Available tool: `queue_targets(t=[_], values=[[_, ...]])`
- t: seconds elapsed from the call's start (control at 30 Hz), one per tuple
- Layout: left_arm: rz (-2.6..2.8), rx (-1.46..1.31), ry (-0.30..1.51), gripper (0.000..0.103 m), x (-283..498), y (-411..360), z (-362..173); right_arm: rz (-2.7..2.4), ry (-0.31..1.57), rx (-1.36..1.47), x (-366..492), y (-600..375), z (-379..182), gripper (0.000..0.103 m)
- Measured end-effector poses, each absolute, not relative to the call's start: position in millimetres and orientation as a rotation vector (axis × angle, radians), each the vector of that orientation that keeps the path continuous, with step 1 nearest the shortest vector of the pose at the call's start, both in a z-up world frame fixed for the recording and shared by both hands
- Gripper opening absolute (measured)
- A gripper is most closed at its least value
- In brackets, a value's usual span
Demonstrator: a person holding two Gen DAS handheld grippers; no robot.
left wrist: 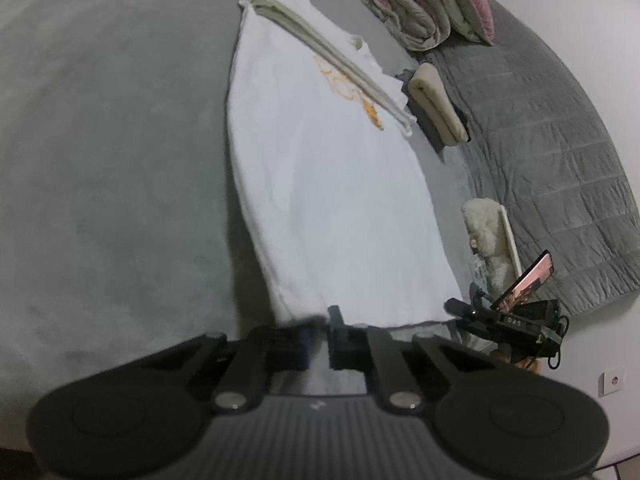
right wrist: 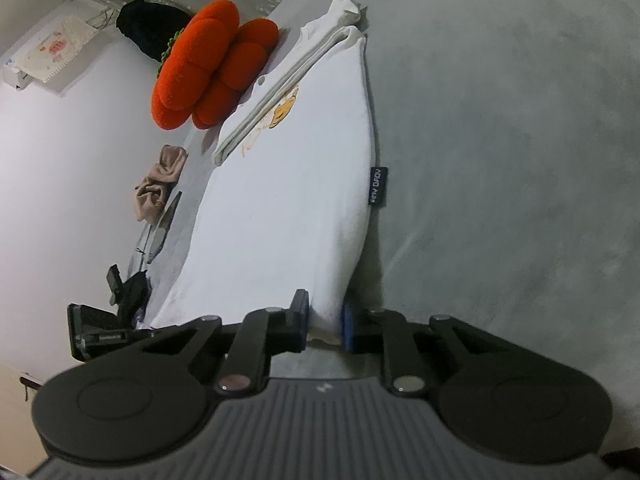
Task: Fold clothes
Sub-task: 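Close both grippers on the sweatshirt hem edge, then lift the hem with both grippers and fold it over toward the collar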
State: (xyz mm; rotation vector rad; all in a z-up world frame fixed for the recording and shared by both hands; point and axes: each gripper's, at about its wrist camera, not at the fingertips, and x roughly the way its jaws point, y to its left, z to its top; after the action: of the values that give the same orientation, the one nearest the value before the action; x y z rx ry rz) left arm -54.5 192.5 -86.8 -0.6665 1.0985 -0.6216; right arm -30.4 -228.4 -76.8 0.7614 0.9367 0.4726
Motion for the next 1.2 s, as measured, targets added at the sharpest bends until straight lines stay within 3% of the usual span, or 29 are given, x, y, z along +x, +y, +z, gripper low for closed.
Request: queue_targets(t=[0.5,0.7,0.87,1.03,1.2], values=[[-0.604,-0.672,0.99,0.007,-41.0,195.3,-64.6,0.535,0.832,0.809,-18.0,-233.3,-61.4,0.016],[-0.567,-0.645,1.025,0.033,-40.4,206.7,-65.5,0.51,0.893,0.784,-19.9,-233.6,-66.4,0.016],[-0.539,-0.661,1.046,0.037,-42.0,221.9,-66.0,0.476,0.932,0.754,-26.4,-237.8,-70.9,0.016],[-0.502,-0.717,0.996,0.057,-46.7,243.5,-61.7,0.464,0.938,0.747,-30.7,-244.1,-72.6,0.017],[-0.461,-0.708,1.047,0.06,-40.5,238.1,-71.4,0.445,0.942,0.737,-31.2,-245.7,-70.8,0.019]])
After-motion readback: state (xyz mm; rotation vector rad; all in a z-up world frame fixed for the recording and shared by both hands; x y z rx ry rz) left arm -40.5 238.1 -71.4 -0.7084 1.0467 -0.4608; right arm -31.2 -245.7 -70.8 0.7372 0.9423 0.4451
